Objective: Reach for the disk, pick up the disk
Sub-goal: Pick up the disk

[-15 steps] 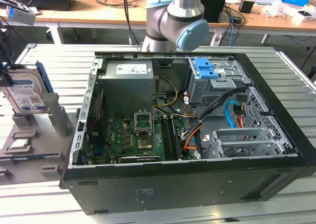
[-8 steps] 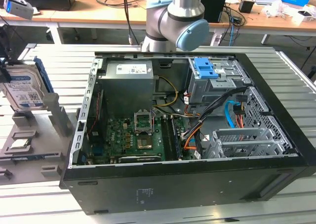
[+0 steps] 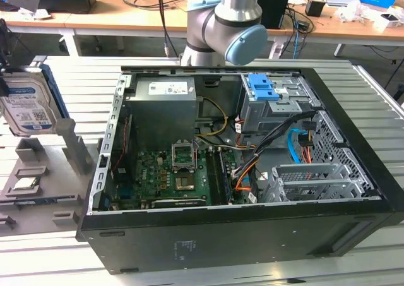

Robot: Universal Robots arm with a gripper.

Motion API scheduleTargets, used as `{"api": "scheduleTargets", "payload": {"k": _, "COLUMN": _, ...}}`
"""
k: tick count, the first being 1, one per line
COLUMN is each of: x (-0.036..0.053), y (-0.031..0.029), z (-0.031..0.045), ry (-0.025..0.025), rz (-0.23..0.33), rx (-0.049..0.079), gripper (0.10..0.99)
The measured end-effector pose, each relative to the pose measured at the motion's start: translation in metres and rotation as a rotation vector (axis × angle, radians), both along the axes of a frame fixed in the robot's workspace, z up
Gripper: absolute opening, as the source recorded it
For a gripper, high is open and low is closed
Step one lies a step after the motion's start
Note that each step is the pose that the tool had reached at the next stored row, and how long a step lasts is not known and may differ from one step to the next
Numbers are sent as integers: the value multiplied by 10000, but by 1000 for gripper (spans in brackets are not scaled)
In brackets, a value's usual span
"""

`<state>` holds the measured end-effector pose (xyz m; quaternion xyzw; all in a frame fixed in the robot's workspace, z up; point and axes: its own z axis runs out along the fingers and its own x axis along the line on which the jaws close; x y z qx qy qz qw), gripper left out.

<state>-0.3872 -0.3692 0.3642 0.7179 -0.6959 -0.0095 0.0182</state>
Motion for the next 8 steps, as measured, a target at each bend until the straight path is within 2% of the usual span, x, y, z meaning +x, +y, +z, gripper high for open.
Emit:
{"api": "scheduleTargets", "payload": {"k": 7, "x": 11, "y": 0, "z": 154, "ry": 4, "rz": 0, "rx": 0, "gripper": 369}}
{"api": "scheduleTargets", "payload": {"k": 8, "x": 14, "y": 0, "z": 200, "ry": 6, "rz": 0, "rx": 1, "gripper": 369}}
